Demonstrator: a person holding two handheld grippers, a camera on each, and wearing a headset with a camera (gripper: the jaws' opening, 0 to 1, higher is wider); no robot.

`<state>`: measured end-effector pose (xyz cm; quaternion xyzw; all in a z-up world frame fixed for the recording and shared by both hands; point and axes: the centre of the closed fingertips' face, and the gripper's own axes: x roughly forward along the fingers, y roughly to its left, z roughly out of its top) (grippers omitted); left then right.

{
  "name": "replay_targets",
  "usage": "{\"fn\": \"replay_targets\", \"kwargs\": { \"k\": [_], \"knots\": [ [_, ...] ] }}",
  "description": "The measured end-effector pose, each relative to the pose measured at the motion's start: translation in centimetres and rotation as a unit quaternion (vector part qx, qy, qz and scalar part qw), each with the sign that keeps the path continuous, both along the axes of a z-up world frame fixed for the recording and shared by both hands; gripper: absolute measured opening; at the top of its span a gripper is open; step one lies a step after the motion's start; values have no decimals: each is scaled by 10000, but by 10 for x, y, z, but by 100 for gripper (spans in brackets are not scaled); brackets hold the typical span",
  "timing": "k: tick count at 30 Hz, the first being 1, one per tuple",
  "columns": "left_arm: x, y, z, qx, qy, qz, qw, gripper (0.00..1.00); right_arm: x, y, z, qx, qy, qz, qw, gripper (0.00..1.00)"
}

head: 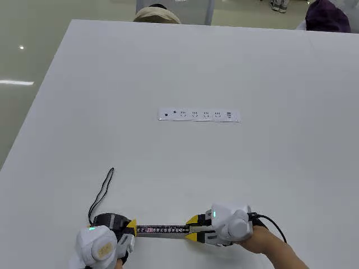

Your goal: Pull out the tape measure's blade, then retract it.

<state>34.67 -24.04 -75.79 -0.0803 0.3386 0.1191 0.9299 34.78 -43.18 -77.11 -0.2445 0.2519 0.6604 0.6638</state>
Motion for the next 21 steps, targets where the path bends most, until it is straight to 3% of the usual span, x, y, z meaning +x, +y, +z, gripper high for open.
{"fn": "replay_targets", "kwargs": {
  "k": [21],
  "knots": [
    [-1, 1, 0, -71, 24, -61, 10000, 64, 0, 9, -4, -2, 4, 30, 10000, 13]
  ]
}}
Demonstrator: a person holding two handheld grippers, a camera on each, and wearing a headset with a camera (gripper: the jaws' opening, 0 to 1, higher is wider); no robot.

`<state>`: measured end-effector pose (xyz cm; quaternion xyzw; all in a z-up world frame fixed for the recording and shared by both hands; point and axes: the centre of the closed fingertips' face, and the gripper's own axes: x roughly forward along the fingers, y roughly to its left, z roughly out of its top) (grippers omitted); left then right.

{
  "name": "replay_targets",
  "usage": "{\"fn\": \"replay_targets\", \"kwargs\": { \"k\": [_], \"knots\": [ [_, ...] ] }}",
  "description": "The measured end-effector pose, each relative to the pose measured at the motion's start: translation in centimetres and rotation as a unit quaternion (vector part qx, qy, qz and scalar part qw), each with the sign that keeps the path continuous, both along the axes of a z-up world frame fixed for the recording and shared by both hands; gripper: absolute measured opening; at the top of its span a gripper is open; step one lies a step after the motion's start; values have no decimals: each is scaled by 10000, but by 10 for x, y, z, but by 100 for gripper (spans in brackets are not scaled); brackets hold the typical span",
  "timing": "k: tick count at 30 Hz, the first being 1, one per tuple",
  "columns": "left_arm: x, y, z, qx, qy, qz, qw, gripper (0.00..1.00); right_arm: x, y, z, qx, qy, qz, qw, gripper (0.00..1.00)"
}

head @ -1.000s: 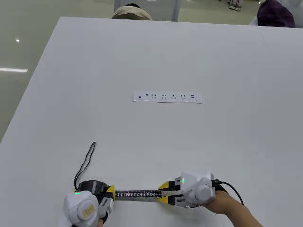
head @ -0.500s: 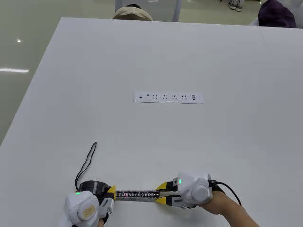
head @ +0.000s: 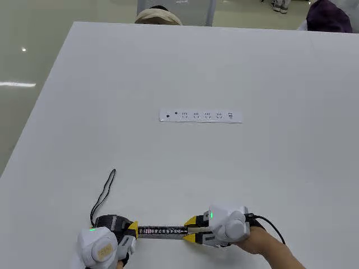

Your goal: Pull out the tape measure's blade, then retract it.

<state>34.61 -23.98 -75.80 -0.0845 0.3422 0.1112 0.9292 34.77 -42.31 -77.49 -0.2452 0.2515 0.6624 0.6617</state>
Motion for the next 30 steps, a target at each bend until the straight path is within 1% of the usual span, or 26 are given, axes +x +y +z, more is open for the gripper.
{"fn": "replay_targets", "kwargs": {
  "k": [4, 11, 25, 30],
  "knots": [
    [-1, 1, 0, -37, -37, 1, 10000, 64, -1, 7, 2, 44, -15, 23, 10000, 13],
    [-1, 0, 0, -97, -33, -7, 9999, 64, -1, 18, 2, 110, -9, 76, 9999, 13],
    [-1, 0, 2, -177, -37, -7, 9998, 64, -2, 26, 4, 139, -23, 131, 9998, 13],
    [-1, 0, 2, -189, -30, -9, 9998, 64, -1, 28, 2, 145, -10, 137, 9998, 13]
  ]
}}
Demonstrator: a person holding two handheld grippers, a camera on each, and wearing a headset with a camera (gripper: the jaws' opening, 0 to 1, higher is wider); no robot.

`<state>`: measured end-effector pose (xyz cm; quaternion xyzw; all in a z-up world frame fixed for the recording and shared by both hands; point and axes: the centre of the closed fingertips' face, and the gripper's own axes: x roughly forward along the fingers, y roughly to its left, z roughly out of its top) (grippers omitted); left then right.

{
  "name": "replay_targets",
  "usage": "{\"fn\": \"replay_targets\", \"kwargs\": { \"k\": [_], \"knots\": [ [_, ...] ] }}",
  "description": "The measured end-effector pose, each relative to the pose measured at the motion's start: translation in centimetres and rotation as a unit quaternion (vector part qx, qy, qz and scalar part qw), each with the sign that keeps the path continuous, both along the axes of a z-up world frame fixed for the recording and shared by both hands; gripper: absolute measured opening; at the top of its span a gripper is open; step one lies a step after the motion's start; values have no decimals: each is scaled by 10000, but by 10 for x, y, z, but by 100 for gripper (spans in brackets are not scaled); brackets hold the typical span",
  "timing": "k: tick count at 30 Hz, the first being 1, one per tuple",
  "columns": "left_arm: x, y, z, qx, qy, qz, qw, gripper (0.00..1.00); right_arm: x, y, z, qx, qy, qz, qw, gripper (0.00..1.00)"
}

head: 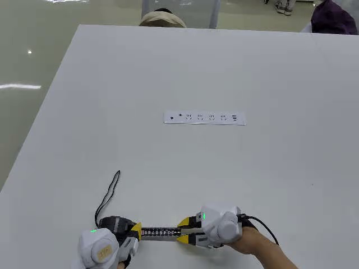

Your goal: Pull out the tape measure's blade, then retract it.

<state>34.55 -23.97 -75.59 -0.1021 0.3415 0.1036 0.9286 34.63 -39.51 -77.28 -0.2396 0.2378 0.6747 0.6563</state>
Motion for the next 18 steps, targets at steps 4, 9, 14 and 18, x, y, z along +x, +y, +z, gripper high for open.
{"fn": "replay_targets", "kwargs": {
  "k": [4, 9, 14, 18],
  "knots": [
    [0, 0, 0, -15, -5, 9, 10000, 64, 0, 2, 0, 4, 4, 9, 10000, 13],
    [0, 0, 0, -32, -5, 10, 10000, 64, 0, 5, -1, 19, 16, 13, 10000, 13],
    [0, 0, -1, -56, -10, 18, 10000, 64, 0, 8, -1, 33, 19, 18, 10000, 13],
    [0, 1, -1, -83, -14, 20, 10000, 64, 0, 11, -1, 52, 33, 24, 10000, 13]
  ]
}}
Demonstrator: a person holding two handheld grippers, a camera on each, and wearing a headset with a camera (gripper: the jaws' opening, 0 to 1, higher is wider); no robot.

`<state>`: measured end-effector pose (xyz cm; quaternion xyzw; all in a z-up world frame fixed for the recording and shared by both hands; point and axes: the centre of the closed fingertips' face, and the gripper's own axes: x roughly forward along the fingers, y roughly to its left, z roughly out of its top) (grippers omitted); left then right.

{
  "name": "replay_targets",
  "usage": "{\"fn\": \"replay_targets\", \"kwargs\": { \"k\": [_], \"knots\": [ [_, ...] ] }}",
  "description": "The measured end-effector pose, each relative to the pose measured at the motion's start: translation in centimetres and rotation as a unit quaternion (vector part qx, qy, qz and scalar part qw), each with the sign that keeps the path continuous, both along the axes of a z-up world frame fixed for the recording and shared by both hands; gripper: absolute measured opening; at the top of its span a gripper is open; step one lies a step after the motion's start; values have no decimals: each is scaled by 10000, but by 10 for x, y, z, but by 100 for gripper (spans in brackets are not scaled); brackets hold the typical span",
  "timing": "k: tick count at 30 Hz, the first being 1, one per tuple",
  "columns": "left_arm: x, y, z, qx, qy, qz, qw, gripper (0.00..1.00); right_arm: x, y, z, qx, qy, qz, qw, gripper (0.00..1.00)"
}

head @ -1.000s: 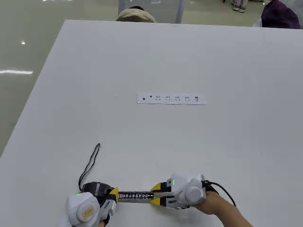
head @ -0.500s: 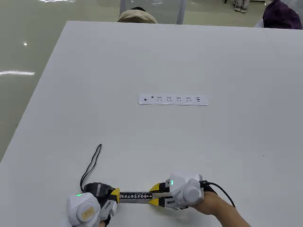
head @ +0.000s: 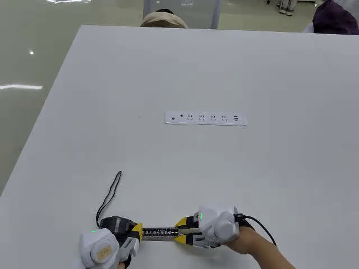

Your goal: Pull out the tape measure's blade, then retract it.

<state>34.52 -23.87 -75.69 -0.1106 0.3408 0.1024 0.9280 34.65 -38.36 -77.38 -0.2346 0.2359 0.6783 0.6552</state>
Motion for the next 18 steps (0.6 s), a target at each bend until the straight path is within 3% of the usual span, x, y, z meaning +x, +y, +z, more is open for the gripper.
{"fn": "replay_targets", "kwargs": {
  "k": [18],
  "knots": [
    [0, 0, 1, -85, -31, 18, 10000, 64, -1, 17, 3, 66, 18, 82, 9999, 13]
  ]
}}
